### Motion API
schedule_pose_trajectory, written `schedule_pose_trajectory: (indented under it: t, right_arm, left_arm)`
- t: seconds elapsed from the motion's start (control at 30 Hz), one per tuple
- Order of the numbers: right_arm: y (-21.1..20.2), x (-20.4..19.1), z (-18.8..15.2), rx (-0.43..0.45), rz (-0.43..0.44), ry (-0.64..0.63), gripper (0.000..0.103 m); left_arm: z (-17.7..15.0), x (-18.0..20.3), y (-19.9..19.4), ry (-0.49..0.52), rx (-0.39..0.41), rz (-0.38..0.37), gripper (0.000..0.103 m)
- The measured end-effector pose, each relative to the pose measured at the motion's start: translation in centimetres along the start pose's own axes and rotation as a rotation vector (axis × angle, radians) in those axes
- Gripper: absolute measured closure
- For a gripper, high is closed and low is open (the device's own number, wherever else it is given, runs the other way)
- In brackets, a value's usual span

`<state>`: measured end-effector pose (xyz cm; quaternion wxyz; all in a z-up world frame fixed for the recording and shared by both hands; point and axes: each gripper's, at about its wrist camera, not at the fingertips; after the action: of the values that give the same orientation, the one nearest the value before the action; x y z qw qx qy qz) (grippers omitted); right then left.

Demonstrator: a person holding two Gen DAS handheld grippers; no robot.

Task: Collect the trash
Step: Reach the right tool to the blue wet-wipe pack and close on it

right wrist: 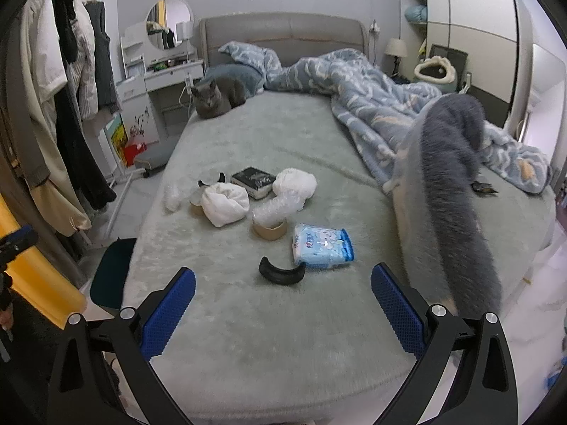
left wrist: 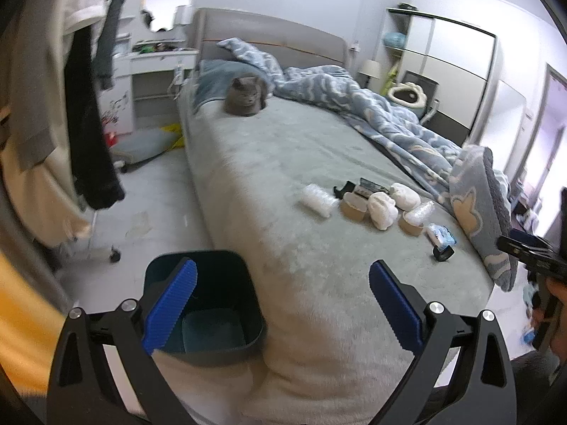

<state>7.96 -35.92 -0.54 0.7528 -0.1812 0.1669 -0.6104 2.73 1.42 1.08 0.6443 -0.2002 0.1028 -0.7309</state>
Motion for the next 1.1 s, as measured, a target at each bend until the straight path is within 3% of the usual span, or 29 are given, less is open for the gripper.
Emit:
schedule_pose_trajectory:
  t: [0.47, 0.8, 1.1]
  right_arm:
    - [9.0, 2.6, -0.4, -0.116, -0.035, -0.04, 0.003]
    - [13.6, 3.9, -0.6, -0.22, -0.053, -0.021, 0.003]
    - [16.0, 5.1, -1.6, -0.28, -0.071, 0.016, 0.004]
  left_arm:
    - [1.2, 1.6, 8.3, 0.186, -0.043, -0.13, 0.005]
    - [1.9, 3.4, 12.7, 0.288, -0.05, -0.283, 0.005]
    - [1.7, 2.8, 17.1, 0.271, -0.065, -0.313, 0.005]
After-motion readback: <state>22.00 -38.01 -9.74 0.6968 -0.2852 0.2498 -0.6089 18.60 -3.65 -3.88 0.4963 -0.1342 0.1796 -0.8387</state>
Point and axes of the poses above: each gripper's, at about its wrist camera, not at the fingertips, and y roughly the way its jaws point, x to its right, z to its top, and after that the axes turned 12 degrees about x, right-handed
